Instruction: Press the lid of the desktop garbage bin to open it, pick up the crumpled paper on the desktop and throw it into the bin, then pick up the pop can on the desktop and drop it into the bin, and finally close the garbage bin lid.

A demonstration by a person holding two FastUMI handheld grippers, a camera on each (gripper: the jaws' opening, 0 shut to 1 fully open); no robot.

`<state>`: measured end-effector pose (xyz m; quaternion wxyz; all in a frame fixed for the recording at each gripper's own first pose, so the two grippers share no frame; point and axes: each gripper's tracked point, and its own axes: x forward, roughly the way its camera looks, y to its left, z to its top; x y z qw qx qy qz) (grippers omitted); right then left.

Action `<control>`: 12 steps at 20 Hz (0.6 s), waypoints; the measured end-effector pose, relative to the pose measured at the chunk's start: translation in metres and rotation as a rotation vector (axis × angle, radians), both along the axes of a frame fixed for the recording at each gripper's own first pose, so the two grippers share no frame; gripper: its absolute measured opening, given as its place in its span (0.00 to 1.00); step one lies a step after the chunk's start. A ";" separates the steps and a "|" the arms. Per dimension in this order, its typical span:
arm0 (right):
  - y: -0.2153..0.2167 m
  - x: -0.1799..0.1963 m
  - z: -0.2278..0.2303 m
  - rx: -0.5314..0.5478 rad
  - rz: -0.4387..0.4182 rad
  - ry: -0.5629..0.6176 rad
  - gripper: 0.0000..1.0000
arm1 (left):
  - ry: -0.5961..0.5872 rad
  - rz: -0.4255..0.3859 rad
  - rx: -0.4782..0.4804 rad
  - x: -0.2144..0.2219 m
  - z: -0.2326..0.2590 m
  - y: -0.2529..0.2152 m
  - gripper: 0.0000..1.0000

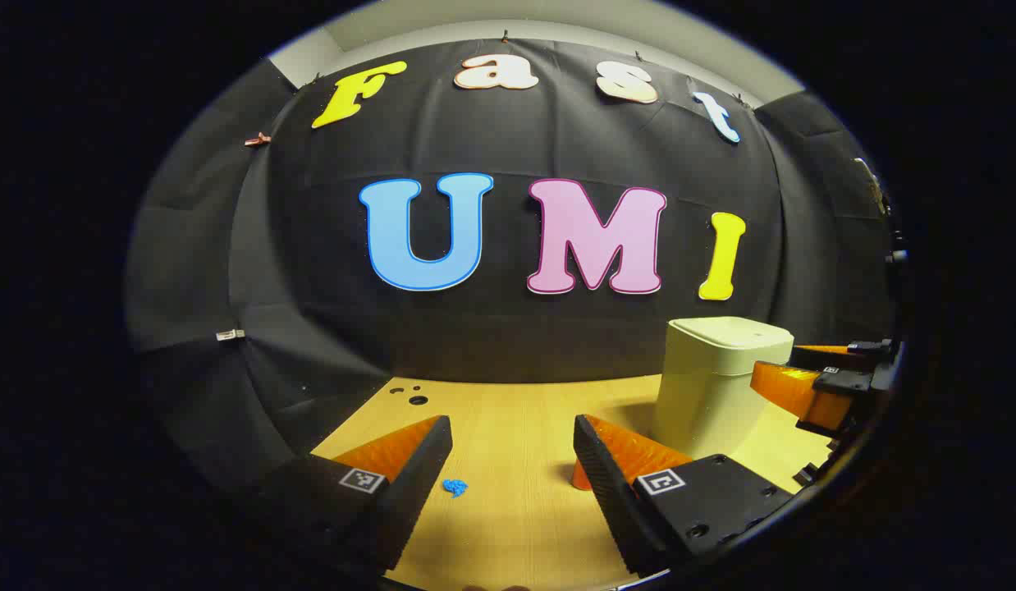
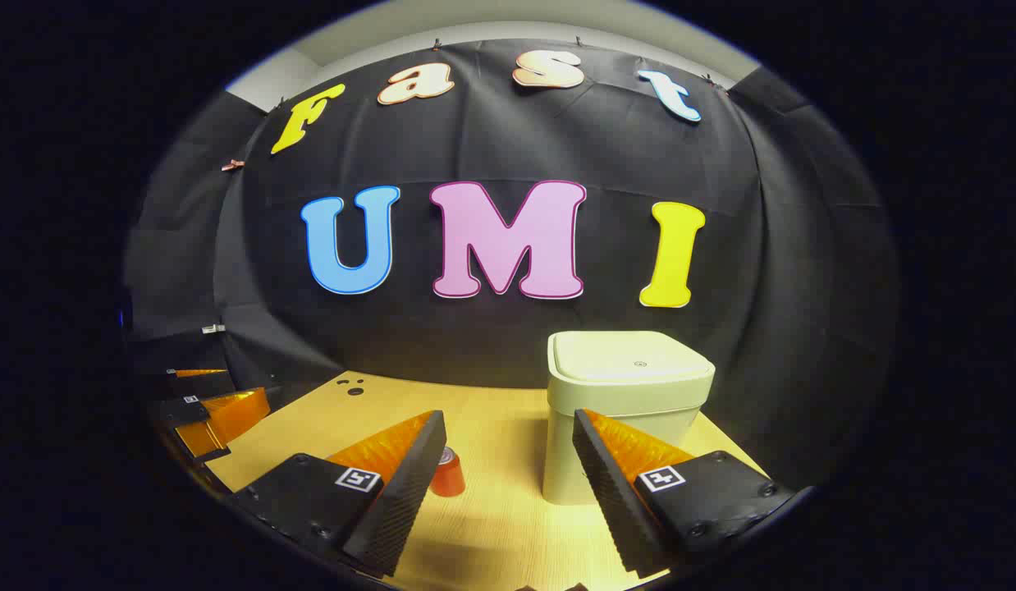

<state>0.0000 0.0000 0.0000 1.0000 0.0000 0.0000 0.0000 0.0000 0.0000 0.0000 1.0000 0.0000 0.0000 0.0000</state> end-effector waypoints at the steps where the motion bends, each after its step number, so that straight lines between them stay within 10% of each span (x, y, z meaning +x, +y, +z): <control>1: -0.001 0.001 0.001 0.001 -0.004 0.001 0.98 | 0.000 0.007 0.006 0.002 -0.001 0.002 0.96; 12: -0.010 0.001 -0.008 -0.002 -0.009 0.018 0.98 | 0.041 -0.001 -0.004 0.010 -0.016 -0.006 0.96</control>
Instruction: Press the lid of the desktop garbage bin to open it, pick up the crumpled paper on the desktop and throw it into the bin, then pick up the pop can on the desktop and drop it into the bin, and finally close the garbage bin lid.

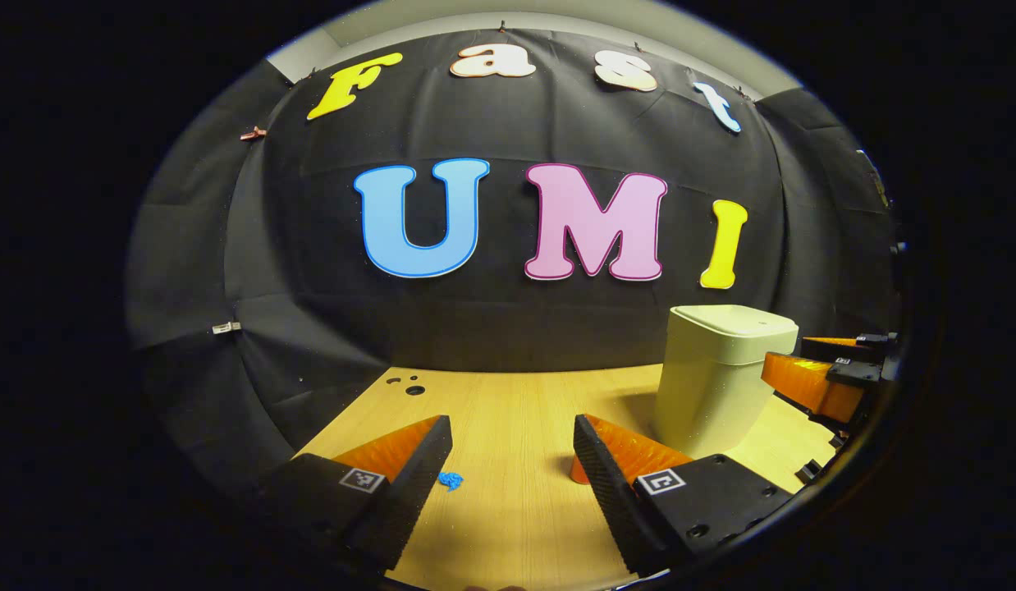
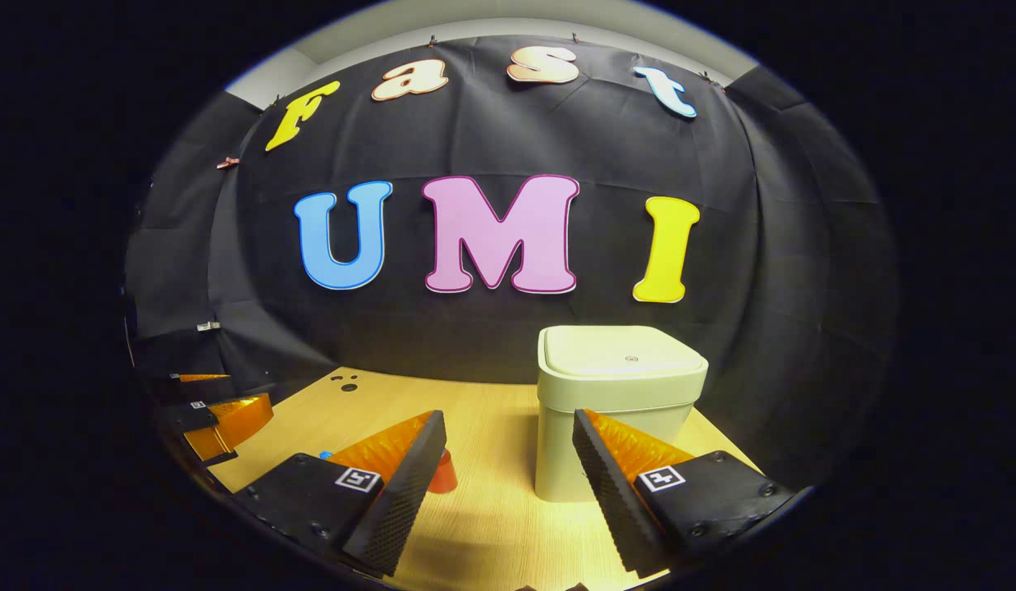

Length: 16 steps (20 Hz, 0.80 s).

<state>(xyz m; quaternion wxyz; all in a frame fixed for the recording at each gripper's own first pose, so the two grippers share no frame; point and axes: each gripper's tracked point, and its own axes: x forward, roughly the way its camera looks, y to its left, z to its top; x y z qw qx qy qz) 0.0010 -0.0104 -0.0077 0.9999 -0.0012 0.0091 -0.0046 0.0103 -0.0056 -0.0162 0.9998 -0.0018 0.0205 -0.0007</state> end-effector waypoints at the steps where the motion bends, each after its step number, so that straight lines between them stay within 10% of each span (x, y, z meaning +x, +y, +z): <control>1: -0.001 0.000 -0.001 0.001 -0.001 0.001 0.98 | 0.002 0.001 0.001 0.000 -0.001 0.000 0.96; 16: 0.000 0.005 -0.009 -0.003 0.009 0.024 0.98 | 0.032 0.013 0.011 0.002 -0.011 0.004 0.96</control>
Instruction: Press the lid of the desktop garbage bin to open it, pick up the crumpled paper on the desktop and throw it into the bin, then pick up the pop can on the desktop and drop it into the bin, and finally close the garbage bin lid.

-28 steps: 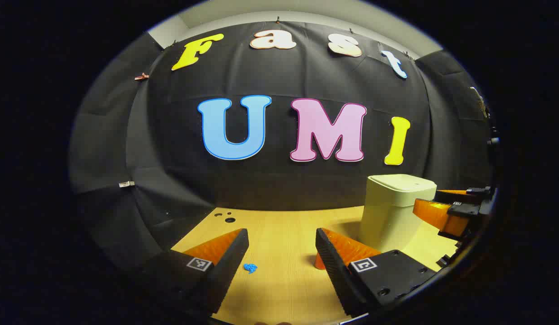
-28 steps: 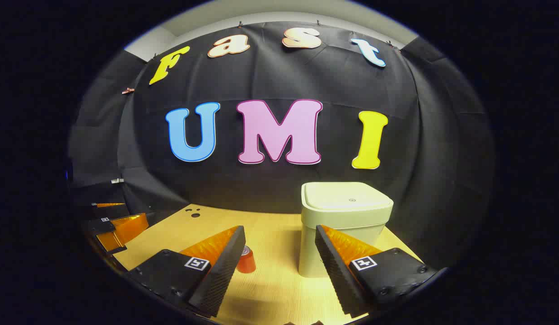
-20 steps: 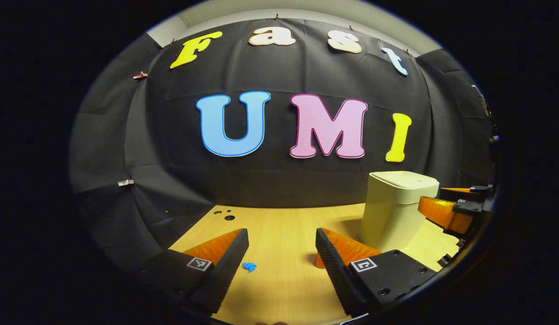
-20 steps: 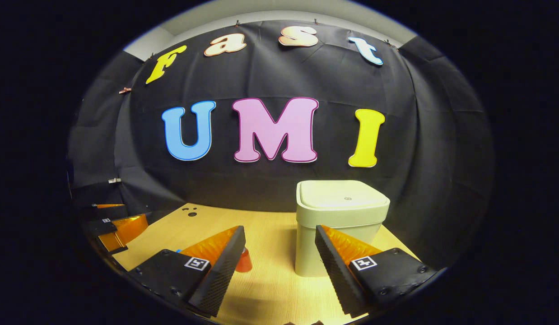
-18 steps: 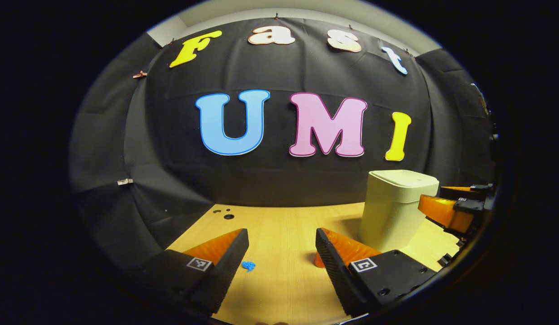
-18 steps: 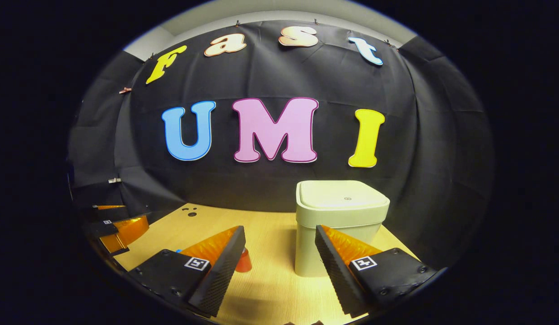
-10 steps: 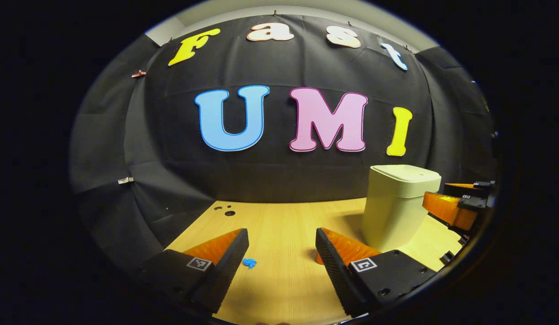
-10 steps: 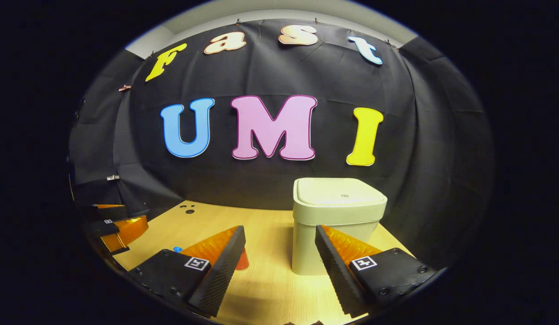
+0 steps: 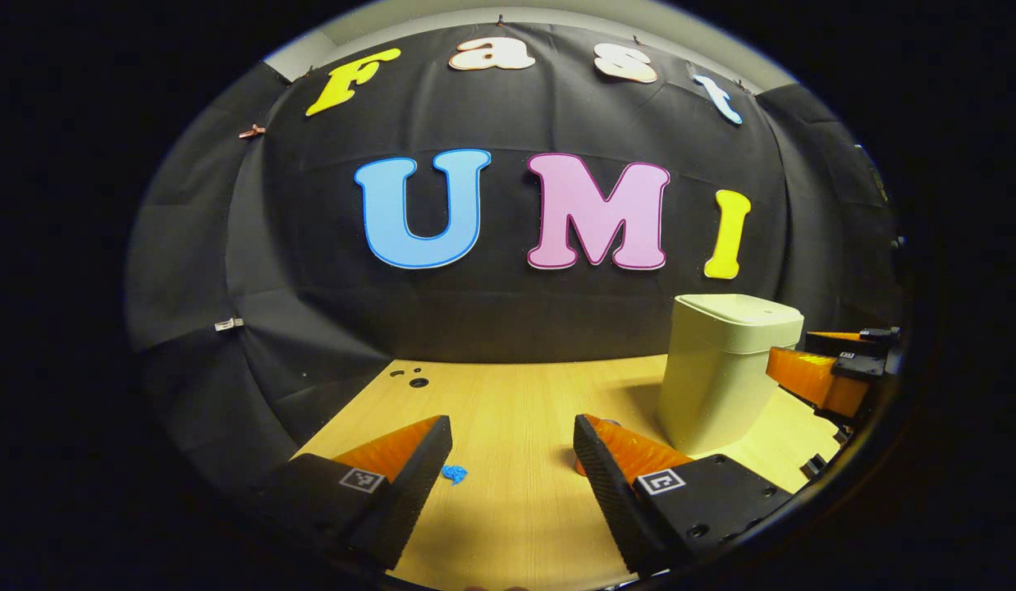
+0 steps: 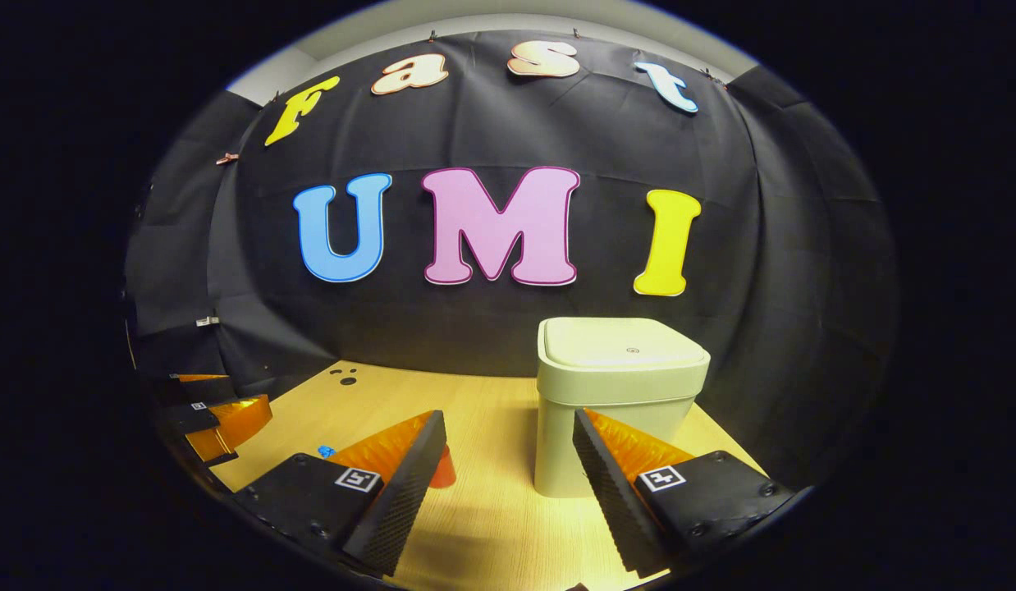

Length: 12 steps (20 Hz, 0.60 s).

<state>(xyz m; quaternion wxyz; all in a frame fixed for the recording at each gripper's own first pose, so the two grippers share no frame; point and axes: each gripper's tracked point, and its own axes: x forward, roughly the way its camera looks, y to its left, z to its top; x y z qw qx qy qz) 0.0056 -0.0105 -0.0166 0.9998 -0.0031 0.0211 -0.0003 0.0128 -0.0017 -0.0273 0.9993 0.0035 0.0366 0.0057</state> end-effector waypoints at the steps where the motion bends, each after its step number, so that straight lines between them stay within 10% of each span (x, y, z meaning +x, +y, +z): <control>1: 0.001 0.001 -0.001 0.001 0.004 0.003 0.98 | 0.000 0.001 0.000 0.000 -0.001 0.000 0.96; 4: 0.004 0.002 0.002 -0.017 0.016 0.003 0.89 | 0.001 0.003 -0.002 0.001 0.000 0.001 0.96; 9: 0.008 0.004 0.010 -0.007 0.041 -0.006 0.32 | -0.001 0.009 0.002 0.001 0.000 0.005 0.96; 12: 0.005 0.006 0.005 -0.008 0.039 0.021 0.15 | -0.001 0.011 0.004 0.001 0.001 0.005 0.96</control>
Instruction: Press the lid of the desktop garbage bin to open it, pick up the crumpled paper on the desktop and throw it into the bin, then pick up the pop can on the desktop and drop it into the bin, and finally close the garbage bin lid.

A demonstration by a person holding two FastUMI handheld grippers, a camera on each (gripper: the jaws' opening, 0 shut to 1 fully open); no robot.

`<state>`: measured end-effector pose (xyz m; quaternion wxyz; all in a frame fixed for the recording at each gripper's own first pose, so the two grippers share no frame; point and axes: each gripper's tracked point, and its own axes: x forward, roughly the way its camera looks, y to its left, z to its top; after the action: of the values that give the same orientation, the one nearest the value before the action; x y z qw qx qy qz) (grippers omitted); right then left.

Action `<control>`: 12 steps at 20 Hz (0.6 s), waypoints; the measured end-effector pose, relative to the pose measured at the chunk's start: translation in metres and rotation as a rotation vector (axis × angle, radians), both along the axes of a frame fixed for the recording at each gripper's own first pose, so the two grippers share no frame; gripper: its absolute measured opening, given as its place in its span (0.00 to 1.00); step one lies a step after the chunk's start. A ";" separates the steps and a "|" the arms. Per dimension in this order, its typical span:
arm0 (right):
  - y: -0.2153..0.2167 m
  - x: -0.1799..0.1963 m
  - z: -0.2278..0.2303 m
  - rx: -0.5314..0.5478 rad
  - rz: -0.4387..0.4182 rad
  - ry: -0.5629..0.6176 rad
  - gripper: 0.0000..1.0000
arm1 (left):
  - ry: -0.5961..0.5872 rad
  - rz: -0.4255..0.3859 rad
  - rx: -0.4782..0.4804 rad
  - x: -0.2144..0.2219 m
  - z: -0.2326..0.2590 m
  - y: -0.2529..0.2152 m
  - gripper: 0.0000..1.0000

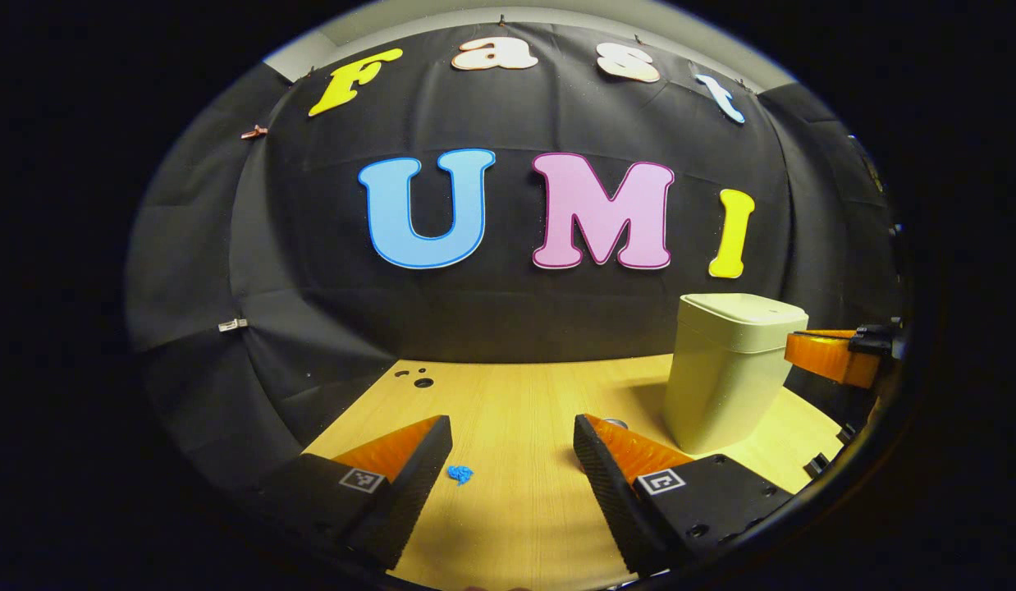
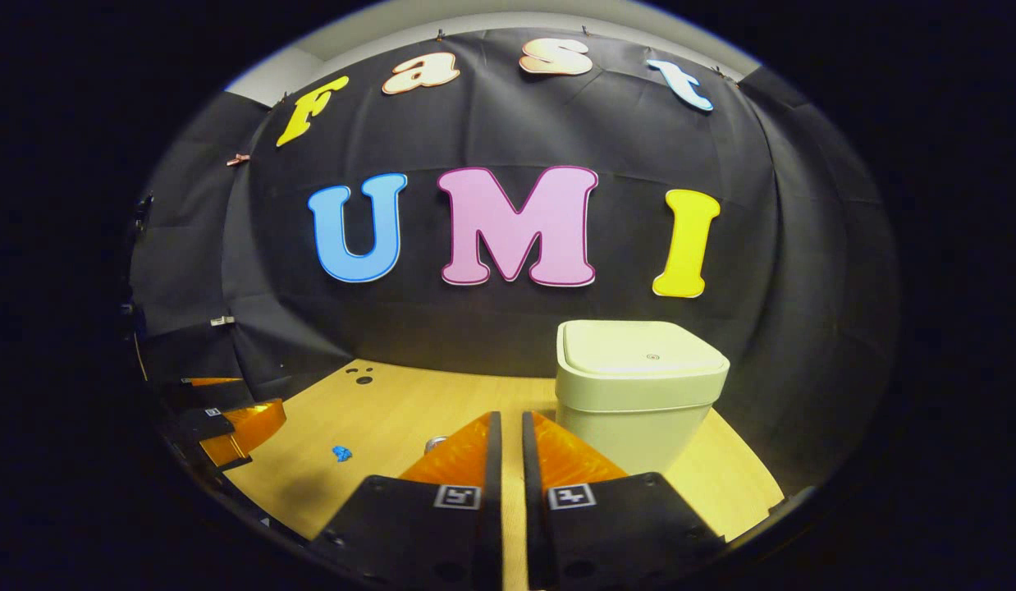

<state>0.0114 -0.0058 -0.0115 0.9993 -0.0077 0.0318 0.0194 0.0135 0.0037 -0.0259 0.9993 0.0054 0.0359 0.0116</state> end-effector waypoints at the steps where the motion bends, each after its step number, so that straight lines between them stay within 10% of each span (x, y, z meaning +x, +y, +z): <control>1: -0.001 -0.001 0.000 0.004 0.003 0.003 0.06 | 0.000 -0.001 0.000 -0.001 -0.001 0.000 0.96; 12: -0.011 0.010 0.023 0.037 0.038 0.028 0.05 | 0.008 -0.005 -0.007 -0.004 -0.003 -0.002 0.96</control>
<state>0.0215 -0.0171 0.0120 0.9981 0.0106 0.0455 0.0392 0.0099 0.0015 -0.0292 0.9992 0.0020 0.0397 0.0087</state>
